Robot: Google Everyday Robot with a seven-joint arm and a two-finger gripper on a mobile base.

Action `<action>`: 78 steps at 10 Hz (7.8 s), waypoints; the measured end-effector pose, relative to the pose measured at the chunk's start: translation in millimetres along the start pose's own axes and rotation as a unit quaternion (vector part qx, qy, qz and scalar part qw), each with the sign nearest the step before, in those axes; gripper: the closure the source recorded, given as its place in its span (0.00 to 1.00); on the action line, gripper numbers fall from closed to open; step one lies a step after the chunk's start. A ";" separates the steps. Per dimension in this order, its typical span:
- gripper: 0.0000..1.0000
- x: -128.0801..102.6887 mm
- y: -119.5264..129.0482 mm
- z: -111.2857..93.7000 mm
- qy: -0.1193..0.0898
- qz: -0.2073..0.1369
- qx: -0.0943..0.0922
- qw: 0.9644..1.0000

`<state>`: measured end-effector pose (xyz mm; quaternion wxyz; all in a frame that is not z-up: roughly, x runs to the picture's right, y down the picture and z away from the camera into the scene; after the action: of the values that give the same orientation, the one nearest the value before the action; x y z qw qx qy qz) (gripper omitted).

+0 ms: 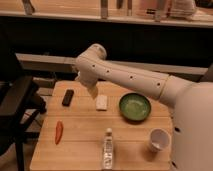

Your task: Push the eraser across the table

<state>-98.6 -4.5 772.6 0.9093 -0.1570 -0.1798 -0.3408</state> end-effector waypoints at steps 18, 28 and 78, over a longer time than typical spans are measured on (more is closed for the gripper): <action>0.20 -27.3 -37.5 65.2 -0.019 -0.048 0.013 0.999; 0.20 -36.1 -46.0 103.3 -0.033 -0.072 0.018 0.997; 1.00 -62.9 -56.2 208.2 -0.144 -0.177 0.034 0.973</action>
<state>-226.6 75.5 938.9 0.8041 -0.1395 -0.3451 -0.4636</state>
